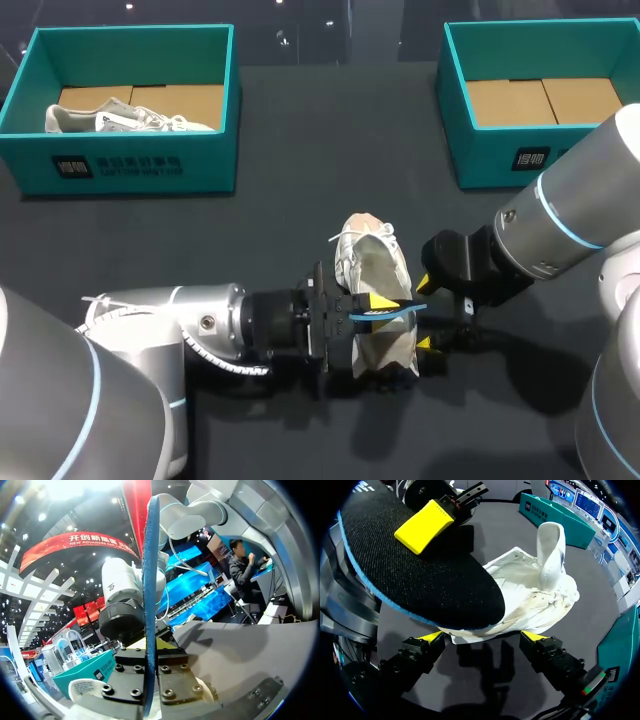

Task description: Take the shoe out of the shoebox, open the shoe tongue, remove and reinsert the insole, then place the shoe into the shoebox

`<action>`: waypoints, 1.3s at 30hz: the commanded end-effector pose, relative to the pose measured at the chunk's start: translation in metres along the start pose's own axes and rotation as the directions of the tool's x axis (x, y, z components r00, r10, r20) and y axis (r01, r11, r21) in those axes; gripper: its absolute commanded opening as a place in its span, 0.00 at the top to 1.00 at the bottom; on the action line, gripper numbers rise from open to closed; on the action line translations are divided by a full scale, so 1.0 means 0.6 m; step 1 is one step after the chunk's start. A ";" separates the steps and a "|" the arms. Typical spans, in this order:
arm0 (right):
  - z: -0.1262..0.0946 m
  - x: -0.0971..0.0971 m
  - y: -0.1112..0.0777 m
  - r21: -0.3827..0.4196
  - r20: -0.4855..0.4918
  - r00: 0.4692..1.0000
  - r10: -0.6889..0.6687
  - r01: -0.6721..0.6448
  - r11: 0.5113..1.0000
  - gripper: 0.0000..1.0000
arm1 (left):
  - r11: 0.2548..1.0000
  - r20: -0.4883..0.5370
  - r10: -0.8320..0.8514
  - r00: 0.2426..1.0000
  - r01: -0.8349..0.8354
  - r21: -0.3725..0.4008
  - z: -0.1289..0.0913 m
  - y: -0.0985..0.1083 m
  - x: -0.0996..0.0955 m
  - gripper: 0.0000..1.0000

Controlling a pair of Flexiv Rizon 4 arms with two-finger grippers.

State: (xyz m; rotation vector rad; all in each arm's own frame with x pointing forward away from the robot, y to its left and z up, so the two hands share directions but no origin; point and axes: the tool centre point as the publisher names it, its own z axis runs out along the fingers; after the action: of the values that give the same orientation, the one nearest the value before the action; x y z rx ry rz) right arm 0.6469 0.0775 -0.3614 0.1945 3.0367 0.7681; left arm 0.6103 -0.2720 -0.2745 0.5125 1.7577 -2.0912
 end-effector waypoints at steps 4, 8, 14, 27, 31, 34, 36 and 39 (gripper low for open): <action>0.001 0.003 0.000 0.001 0.004 1.000 0.000 0.000 1.000 0.00 | 1.000 0.011 -0.011 1.000 0.011 -0.022 0.011 0.007 0.007 1.00; 0.001 0.003 0.000 0.001 0.004 1.000 0.000 0.000 1.000 0.00 | 0.999 0.031 -0.022 0.999 0.023 -0.036 0.003 0.014 0.007 1.00; 0.001 0.003 0.000 0.001 0.004 1.000 0.000 0.000 1.000 0.00 | 0.999 0.047 -0.023 0.999 0.025 -0.048 -0.009 0.020 0.003 1.00; 0.001 0.003 0.000 0.001 0.004 1.000 0.000 0.000 1.000 0.00 | 0.997 0.025 0.002 1.000 0.000 -0.071 -0.017 0.041 -0.009 1.00; 0.001 0.003 0.000 0.001 0.004 1.000 0.000 0.000 1.000 0.00 | 0.997 0.015 0.008 1.000 -0.006 -0.081 -0.017 0.053 -0.016 1.00; 0.001 0.003 0.000 0.001 0.004 1.000 0.000 0.000 1.000 0.00 | 0.996 0.004 0.007 1.000 -0.007 -0.085 -0.016 0.060 -0.018 1.00; 0.001 0.003 0.000 0.001 0.004 1.000 0.000 0.000 1.000 0.00 | 0.996 -0.008 0.008 1.000 -0.009 -0.086 -0.016 0.064 -0.018 1.00; 0.001 0.003 0.000 0.001 0.004 1.000 0.000 0.000 1.000 0.00 | 0.996 -0.017 0.020 1.000 -0.022 -0.088 -0.016 0.069 -0.018 1.00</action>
State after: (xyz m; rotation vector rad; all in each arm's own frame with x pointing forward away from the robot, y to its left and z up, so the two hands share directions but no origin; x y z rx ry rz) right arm 0.6469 0.0775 -0.3614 0.1945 3.0367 0.7681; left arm 0.6360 -0.2660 -0.3022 0.5105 1.8388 -1.9814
